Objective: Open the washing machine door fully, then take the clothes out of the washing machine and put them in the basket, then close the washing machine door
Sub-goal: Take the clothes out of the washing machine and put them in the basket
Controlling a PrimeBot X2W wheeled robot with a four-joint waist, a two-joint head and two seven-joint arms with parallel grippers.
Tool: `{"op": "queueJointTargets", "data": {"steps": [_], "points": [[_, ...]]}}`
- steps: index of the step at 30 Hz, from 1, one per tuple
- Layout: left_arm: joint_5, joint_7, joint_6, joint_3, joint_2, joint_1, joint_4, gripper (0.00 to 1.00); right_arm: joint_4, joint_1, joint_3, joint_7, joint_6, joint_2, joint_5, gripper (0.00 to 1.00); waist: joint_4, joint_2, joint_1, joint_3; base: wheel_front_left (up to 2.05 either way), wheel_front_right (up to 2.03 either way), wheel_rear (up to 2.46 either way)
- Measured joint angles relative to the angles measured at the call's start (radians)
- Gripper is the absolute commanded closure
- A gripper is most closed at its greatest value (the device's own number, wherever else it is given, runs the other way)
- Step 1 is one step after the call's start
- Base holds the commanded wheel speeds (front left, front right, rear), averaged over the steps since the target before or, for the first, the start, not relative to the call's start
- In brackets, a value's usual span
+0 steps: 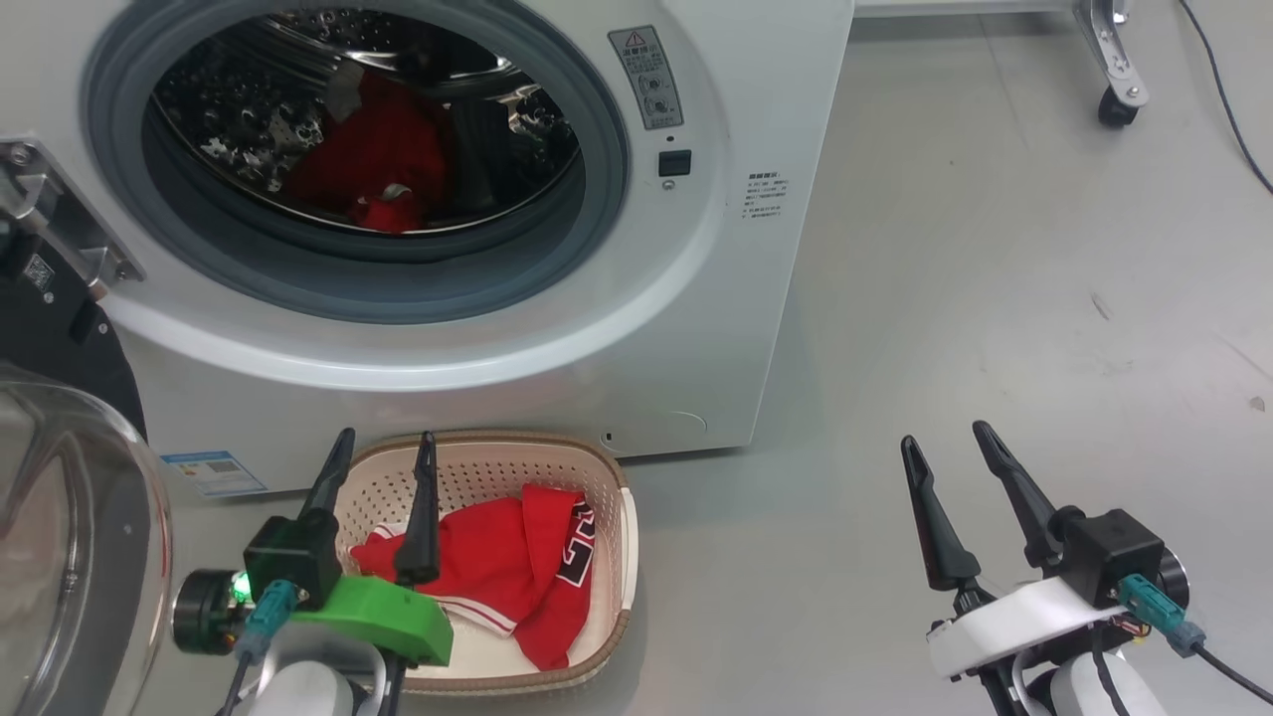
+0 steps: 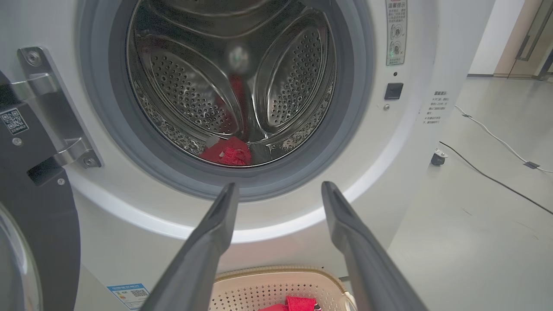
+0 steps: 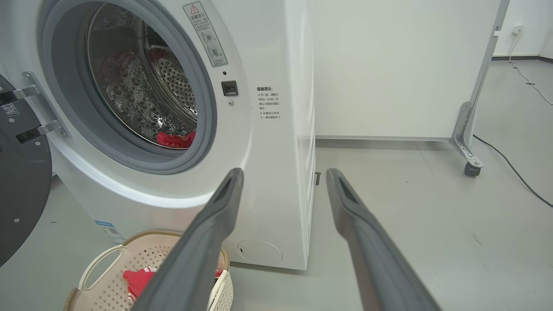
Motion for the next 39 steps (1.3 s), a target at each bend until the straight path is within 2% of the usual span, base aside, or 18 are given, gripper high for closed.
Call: {"op": "queueJointTargets", "data": {"steps": [16,39], "points": [[0.000,0.000,0.016,-0.005,0.004,0.153,-0.053,0.00,-0.002,0.096,-0.007,0.000,-0.020,0.004,-0.007,0.00,0.020,0.0000,-0.0001,-0.103,0.00,0.00,0.00],[0.021,0.000,0.026,-0.009,0.007,0.209,-0.097,0.00,-0.027,0.116,0.010,0.000,-0.036,0.006,-0.006,0.00,0.013,0.0000,0.0000,-0.100,0.00,0.00,0.00]]}}
